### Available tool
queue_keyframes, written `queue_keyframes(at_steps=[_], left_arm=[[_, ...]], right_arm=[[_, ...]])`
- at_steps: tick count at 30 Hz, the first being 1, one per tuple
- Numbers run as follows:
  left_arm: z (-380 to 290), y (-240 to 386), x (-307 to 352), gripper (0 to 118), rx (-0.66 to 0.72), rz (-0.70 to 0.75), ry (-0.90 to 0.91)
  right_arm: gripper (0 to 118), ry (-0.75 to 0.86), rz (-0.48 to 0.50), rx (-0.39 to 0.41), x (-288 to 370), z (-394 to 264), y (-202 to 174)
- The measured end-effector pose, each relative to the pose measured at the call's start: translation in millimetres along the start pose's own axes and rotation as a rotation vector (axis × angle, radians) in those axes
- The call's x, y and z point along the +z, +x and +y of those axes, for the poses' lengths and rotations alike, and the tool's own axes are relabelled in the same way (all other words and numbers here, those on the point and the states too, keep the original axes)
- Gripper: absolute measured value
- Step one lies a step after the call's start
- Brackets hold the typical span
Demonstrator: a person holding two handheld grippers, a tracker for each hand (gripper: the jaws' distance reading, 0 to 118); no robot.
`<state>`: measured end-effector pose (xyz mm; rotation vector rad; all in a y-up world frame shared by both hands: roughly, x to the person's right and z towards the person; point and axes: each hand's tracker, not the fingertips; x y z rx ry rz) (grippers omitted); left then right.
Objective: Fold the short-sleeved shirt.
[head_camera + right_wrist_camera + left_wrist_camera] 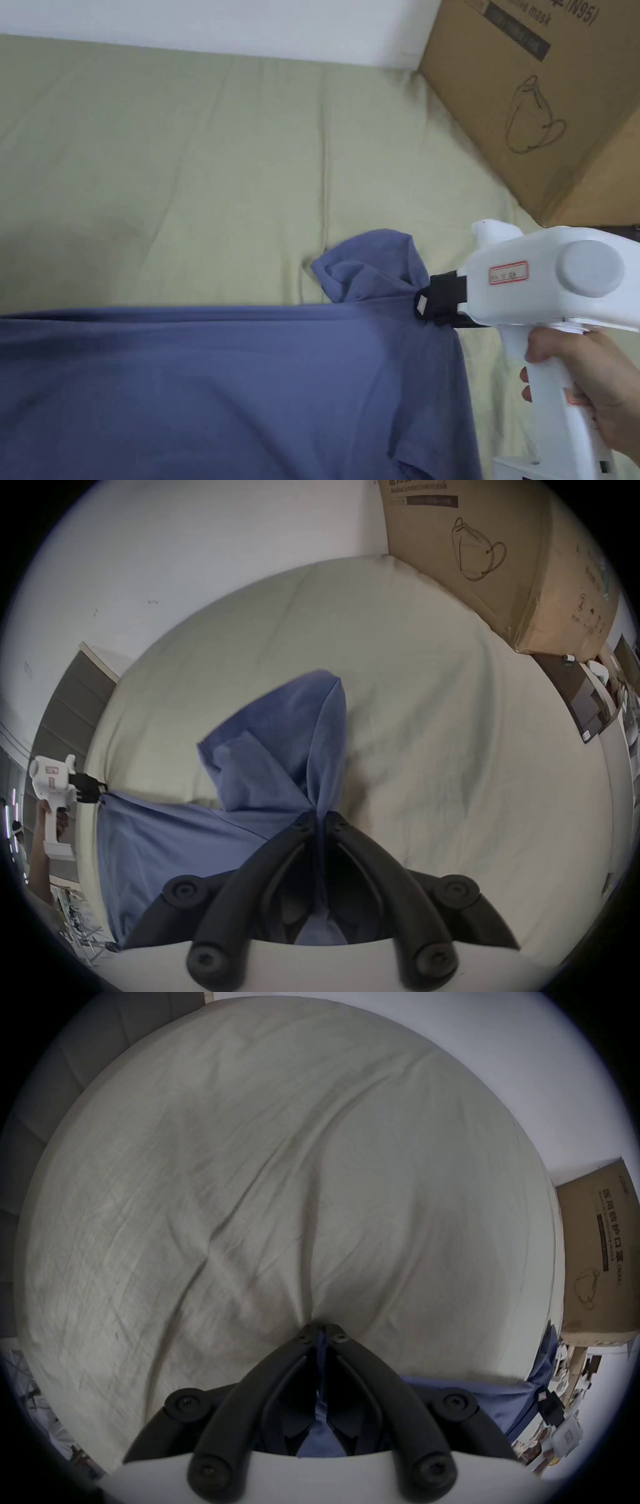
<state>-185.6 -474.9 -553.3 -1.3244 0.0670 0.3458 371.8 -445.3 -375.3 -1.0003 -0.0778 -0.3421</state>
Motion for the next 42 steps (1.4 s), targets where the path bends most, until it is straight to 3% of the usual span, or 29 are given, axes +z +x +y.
queue_keyframes(at_steps=[2,5,8,14,18,22,26,35,42], left_arm=[[-5,-5,14,3,0.024,-0.053,0.041],[-8,-17,43,3,0.101,-0.160,0.090],[-3,-26,82,3,0.208,-0.266,0.154],[15,-14,183,3,0.133,-0.316,0.350],[33,-1,241,3,0.136,-0.379,0.447],[46,15,287,3,0.099,-0.401,0.531],[71,32,328,3,0.107,-0.426,0.652],[106,62,375,3,0.106,-0.466,0.837],[104,54,399,3,0.116,-0.554,0.893]], right_arm=[[4,0.014,0.003,0.004,14,6,-8],[4,0.096,-0.015,0.080,46,18,-25],[4,0.157,0.006,0.073,80,39,-39],[4,0.340,-0.015,0.158,150,94,-76],[4,0.440,0.021,0.078,185,139,-93],[4,0.535,-0.008,0.123,210,169,-111],[4,0.645,-0.049,0.101,229,212,-130],[4,0.856,-0.005,0.076,276,287,-170],[4,0.946,0.005,0.112,311,296,-186]])
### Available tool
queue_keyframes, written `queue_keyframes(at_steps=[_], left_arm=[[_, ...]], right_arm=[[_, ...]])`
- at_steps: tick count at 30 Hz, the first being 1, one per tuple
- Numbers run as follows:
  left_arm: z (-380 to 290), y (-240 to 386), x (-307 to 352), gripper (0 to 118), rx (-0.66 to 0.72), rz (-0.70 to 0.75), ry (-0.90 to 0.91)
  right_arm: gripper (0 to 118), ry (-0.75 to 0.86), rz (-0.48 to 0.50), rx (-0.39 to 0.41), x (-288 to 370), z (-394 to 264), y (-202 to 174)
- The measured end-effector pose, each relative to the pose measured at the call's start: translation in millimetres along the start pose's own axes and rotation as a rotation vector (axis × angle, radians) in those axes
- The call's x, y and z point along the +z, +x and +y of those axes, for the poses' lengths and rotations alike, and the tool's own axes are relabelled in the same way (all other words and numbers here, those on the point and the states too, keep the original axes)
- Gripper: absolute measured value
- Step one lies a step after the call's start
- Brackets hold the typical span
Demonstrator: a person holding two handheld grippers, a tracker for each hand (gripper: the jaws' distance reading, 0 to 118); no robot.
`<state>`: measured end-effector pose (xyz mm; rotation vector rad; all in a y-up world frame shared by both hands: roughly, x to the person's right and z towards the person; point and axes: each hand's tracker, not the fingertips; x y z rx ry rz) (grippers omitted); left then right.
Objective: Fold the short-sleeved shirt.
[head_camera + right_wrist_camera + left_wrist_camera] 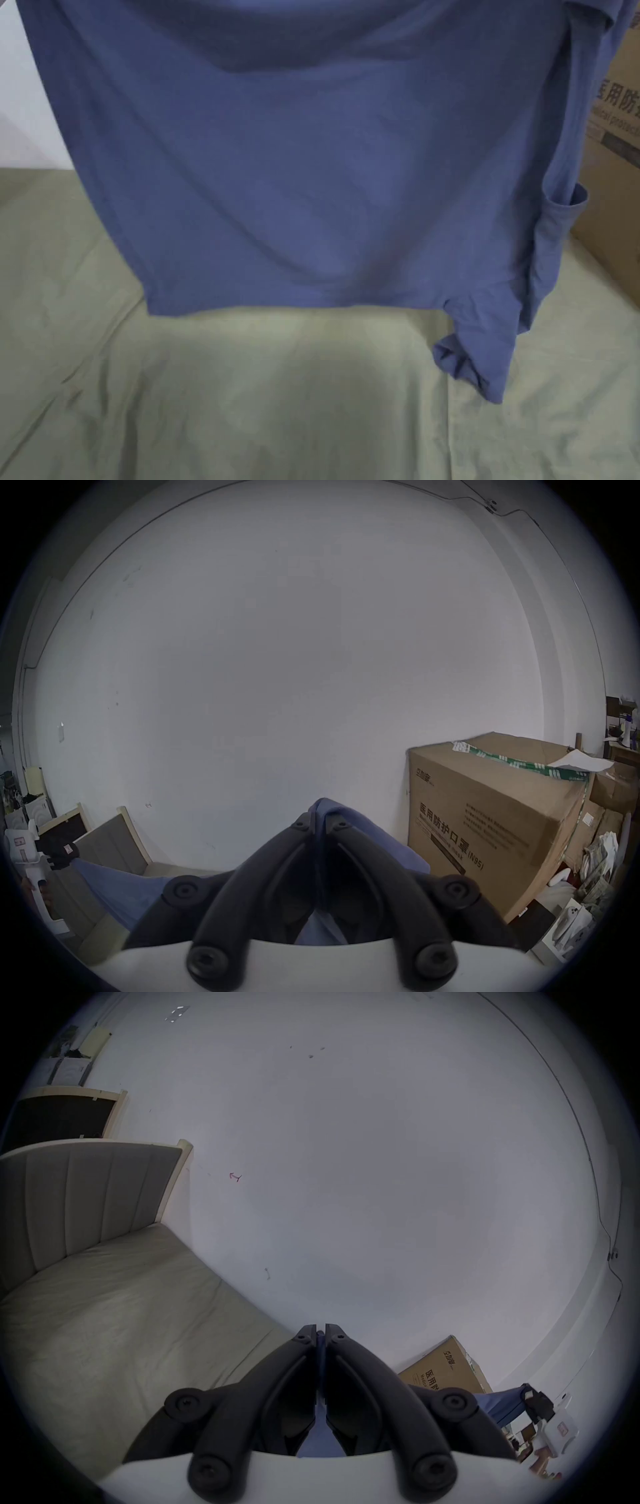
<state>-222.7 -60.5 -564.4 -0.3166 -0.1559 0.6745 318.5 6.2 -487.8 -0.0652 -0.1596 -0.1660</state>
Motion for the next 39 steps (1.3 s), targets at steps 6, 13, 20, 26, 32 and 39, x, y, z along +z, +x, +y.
queue_keyframes(at_steps=[6,13,20,26,32,39], left_arm=[[-31,-30,23,3,-0.060,0.038,-0.091],[-116,-117,63,3,-0.017,0.117,-0.294],[-213,-209,152,3,0.088,0.224,-0.450],[-285,-266,241,3,0.200,0.308,-0.553],[-324,-290,304,3,0.256,0.334,-0.618],[-343,-292,345,3,0.175,0.389,-0.702]], right_arm=[[4,-0.049,0.092,0.047,43,-23,4],[4,-0.261,0.137,0.097,126,-110,29],[4,-0.459,0.169,-0.091,230,-230,76],[4,-0.589,0.073,-0.184,330,-323,101],[4,-0.737,-0.047,-0.255,403,-386,121],[4,-0.848,-0.100,-0.240,454,-424,134]])
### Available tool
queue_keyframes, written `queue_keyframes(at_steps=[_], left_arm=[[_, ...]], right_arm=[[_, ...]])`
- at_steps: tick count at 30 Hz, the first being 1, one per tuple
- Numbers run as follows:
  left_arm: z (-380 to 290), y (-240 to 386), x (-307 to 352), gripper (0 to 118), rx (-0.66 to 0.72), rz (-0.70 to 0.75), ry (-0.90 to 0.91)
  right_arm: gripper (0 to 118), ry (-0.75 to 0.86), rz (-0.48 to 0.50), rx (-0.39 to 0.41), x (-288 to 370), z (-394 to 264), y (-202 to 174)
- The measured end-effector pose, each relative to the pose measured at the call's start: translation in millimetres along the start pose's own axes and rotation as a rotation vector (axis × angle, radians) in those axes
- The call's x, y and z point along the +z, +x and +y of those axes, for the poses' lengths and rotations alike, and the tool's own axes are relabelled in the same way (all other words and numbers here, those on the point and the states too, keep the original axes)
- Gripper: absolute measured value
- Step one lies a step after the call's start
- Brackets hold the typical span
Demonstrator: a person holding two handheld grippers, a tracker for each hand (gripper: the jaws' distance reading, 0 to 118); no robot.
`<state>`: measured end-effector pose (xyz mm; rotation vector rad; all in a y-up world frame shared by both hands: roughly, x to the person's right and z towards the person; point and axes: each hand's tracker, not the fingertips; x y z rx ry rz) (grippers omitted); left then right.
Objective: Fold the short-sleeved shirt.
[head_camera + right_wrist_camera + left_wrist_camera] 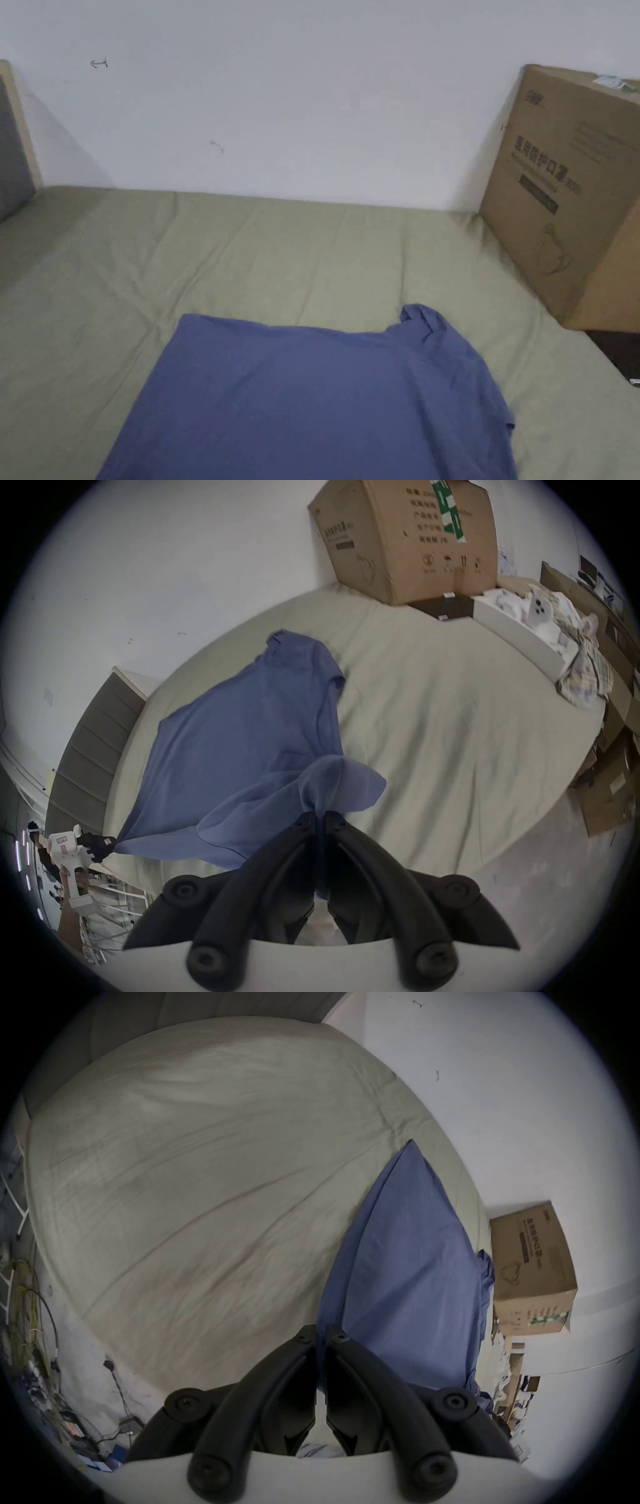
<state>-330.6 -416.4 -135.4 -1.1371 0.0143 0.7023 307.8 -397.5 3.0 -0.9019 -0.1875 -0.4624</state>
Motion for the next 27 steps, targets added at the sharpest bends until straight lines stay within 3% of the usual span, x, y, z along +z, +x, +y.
queue_keyframes(at_steps=[6,10,11,12,13,14,15,16,18,22,23,24,25,26,27], left_arm=[[-6,-4,-2,3,-0.016,0.039,-0.017],[-2,9,-4,6,-0.069,0.054,-0.010],[0,14,-3,20,-0.114,0.060,0.000],[2,19,0,56,-0.148,0.078,0.004],[4,24,1,116,-0.177,0.109,-0.006],[6,25,0,115,-0.190,0.119,-0.052],[8,28,9,107,-0.247,0.081,-0.019],[10,29,13,108,-0.228,0.035,-0.022],[19,26,21,112,-0.203,0.049,-0.036],[27,35,34,112,-0.223,0.098,-0.125],[27,39,33,101,-0.235,0.151,-0.179],[25,41,31,72,-0.248,0.191,-0.213],[21,44,30,14,-0.250,0.223,-0.227],[23,42,24,0,-0.256,0.243,-0.234],[22,41,16,0,-0.251,0.272,-0.274]], right_arm=[[4,-0.061,-0.050,0.048,-9,-10,2],[5,-0.074,-0.063,0.134,-13,0,-10],[14,-0.078,-0.061,0.155,-13,5,-12],[43,-0.078,-0.075,0.174,-12,9,-15],[102,-0.084,-0.094,0.201,-12,14,-18],[118,-0.110,-0.111,0.224,-13,19,-20],[116,-0.136,-0.086,0.242,-12,22,-20],[116,-0.105,-0.037,0.266,-8,23,-21],[116,-0.113,-0.031,0.262,-5,28,-25],[116,-0.256,0.034,0.286,-3,32,-34],[115,-0.292,0.037,0.307,1,34,-36],[113,-0.324,0.030,0.334,-1,32,-38],[99,-0.362,0.010,0.354,-4,30,-40],[91,-0.395,-0.014,0.358,-8,26,-41],[79,-0.385,-0.007,0.356,-2,27,-42]])
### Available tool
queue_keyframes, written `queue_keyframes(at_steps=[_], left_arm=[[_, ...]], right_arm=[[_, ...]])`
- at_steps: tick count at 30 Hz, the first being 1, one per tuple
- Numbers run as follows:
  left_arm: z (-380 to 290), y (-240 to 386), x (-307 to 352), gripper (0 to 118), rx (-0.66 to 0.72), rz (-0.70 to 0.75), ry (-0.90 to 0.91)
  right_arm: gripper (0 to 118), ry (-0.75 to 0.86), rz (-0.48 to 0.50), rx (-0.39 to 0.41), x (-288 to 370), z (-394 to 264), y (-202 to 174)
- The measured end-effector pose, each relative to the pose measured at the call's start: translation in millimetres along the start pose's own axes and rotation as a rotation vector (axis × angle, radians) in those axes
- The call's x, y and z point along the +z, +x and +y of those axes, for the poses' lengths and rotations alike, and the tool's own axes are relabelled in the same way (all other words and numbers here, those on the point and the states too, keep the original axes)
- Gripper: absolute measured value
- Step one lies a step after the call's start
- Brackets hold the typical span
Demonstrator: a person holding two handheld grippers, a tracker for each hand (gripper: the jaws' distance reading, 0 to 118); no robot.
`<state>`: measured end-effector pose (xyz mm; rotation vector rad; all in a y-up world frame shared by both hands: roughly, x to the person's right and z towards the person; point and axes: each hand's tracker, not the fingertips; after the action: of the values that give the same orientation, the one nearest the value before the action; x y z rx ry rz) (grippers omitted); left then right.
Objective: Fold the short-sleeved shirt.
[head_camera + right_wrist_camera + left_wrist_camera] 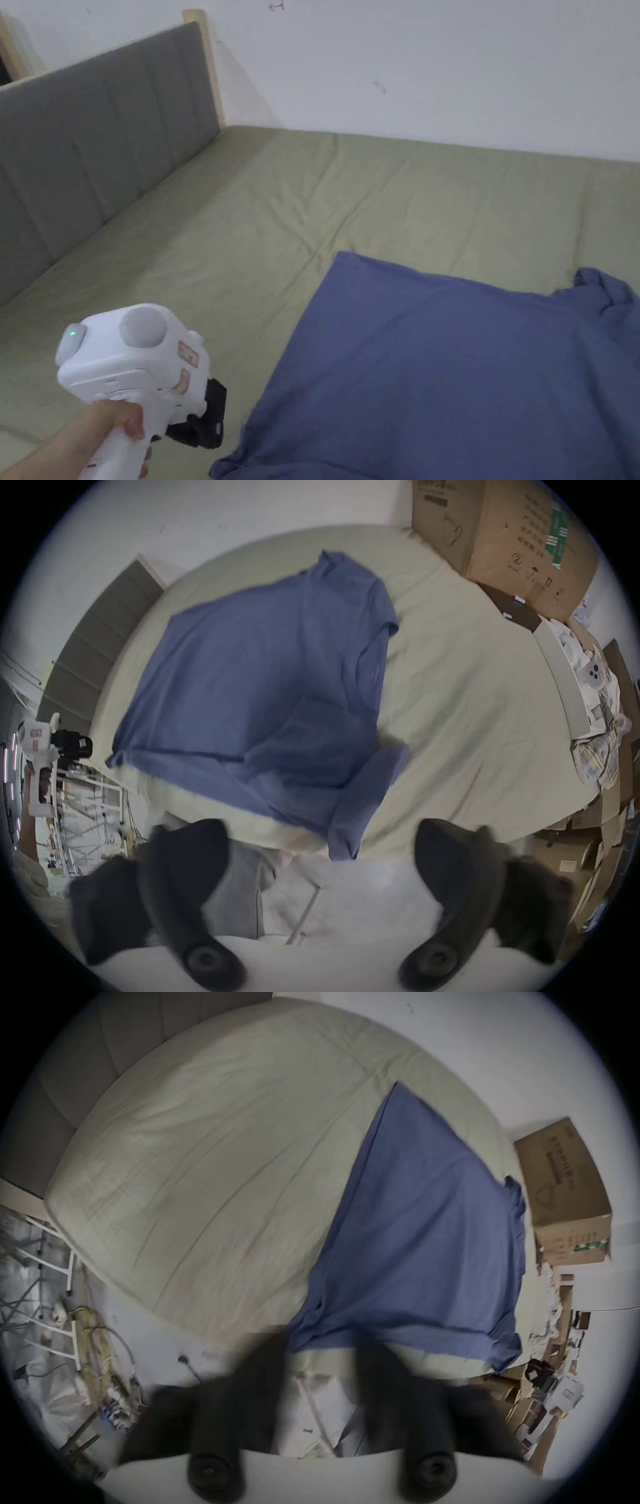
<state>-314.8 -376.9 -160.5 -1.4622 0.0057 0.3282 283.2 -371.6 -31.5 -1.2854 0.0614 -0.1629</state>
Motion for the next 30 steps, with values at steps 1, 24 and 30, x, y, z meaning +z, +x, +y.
queue_keyframes(at_steps=[1,24,30], left_arm=[[1,0,-8,0,0.027,0.026,-0.050],[29,34,-91,81,-0.025,0.104,-0.201],[23,42,-79,6,-0.031,0.077,-0.206]], right_arm=[[66,0.010,0.005,-0.005,-2,-3,-1],[0,0.053,-0.092,-0.173,0,-12,58],[0,0.062,-0.104,-0.199,-4,-20,60]])
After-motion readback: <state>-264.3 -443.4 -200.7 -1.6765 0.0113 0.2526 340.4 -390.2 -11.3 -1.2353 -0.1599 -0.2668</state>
